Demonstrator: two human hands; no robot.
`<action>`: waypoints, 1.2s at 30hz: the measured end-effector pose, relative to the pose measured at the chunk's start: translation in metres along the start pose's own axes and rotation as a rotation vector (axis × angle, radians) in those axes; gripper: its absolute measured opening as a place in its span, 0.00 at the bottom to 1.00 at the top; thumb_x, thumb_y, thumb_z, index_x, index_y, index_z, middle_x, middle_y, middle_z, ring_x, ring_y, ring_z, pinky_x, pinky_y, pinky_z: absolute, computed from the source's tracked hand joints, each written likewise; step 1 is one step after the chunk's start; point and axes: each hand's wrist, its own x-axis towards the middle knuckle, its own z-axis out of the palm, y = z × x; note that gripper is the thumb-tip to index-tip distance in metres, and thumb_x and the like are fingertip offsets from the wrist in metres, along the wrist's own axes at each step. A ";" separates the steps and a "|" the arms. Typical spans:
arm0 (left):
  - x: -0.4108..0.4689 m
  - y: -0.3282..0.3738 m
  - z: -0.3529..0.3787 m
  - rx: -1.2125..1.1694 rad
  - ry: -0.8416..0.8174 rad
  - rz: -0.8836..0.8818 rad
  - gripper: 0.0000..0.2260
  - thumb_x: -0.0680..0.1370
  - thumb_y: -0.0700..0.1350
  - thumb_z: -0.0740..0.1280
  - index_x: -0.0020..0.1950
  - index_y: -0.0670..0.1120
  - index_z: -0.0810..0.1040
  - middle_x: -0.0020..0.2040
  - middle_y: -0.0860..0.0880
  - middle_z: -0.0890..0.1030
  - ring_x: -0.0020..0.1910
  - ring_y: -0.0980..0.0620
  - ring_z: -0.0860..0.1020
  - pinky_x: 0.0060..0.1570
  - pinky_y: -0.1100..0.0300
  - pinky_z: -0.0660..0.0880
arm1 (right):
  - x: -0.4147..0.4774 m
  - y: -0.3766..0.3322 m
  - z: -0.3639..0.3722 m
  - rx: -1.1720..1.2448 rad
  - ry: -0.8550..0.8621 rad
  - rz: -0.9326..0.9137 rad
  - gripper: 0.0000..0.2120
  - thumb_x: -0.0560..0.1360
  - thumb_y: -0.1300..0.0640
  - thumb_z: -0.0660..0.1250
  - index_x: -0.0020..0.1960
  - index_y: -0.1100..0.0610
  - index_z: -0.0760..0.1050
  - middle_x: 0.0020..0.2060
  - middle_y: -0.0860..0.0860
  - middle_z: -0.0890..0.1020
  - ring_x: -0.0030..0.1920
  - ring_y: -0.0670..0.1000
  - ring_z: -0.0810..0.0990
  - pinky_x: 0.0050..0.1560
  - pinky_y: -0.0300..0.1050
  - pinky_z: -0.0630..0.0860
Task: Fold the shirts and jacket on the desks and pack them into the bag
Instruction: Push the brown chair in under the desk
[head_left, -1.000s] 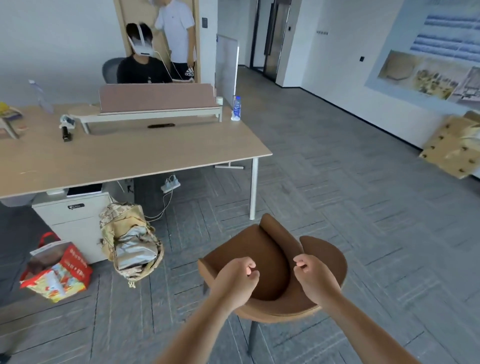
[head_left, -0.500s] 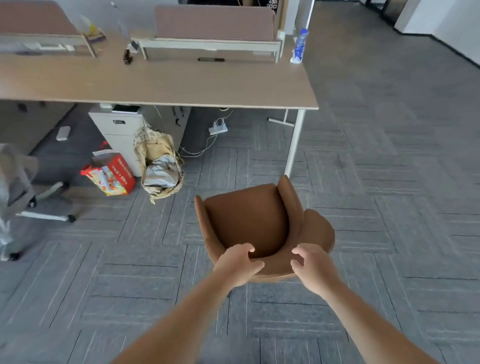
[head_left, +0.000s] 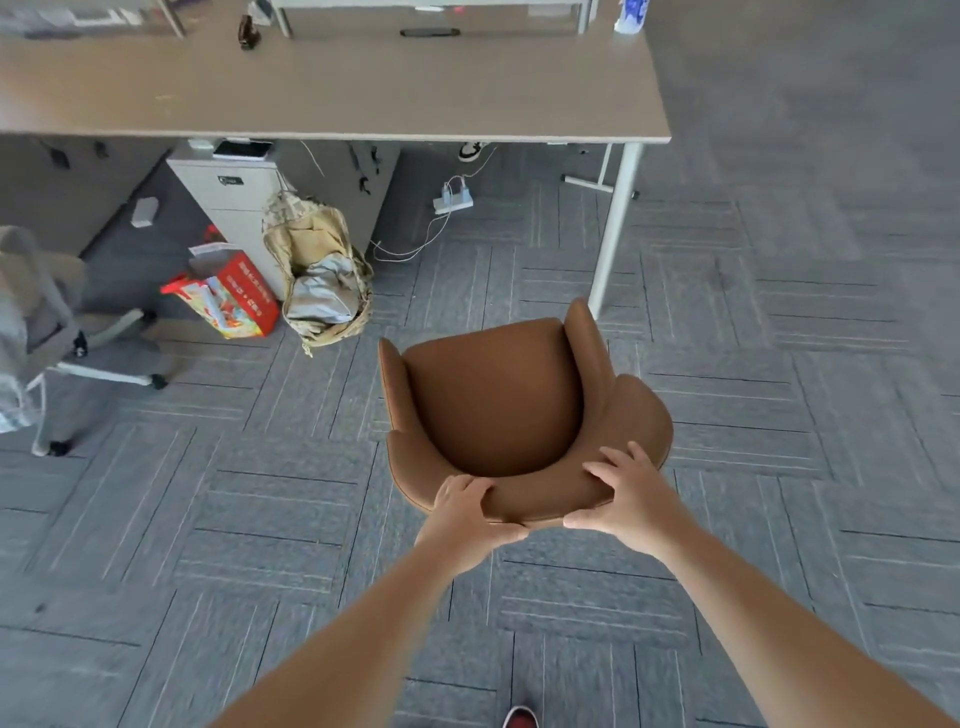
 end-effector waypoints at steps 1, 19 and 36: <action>0.002 -0.001 0.002 -0.007 -0.005 0.013 0.37 0.68 0.65 0.73 0.74 0.52 0.68 0.69 0.55 0.66 0.72 0.54 0.61 0.71 0.56 0.64 | 0.002 0.002 0.002 -0.004 -0.004 -0.013 0.45 0.64 0.28 0.71 0.76 0.44 0.66 0.79 0.43 0.58 0.80 0.50 0.43 0.78 0.58 0.55; 0.053 -0.028 -0.035 -0.090 0.012 0.055 0.36 0.66 0.60 0.78 0.72 0.52 0.73 0.66 0.57 0.66 0.67 0.59 0.63 0.67 0.66 0.57 | 0.046 -0.019 0.009 0.051 0.090 -0.098 0.47 0.61 0.22 0.67 0.75 0.43 0.69 0.79 0.46 0.58 0.80 0.50 0.40 0.78 0.55 0.51; 0.205 -0.053 -0.180 -0.049 -0.004 0.178 0.30 0.68 0.56 0.78 0.68 0.54 0.77 0.62 0.56 0.71 0.62 0.56 0.70 0.61 0.63 0.66 | 0.197 -0.131 -0.027 0.190 0.149 0.040 0.45 0.63 0.26 0.71 0.74 0.46 0.71 0.79 0.46 0.59 0.80 0.47 0.40 0.78 0.59 0.53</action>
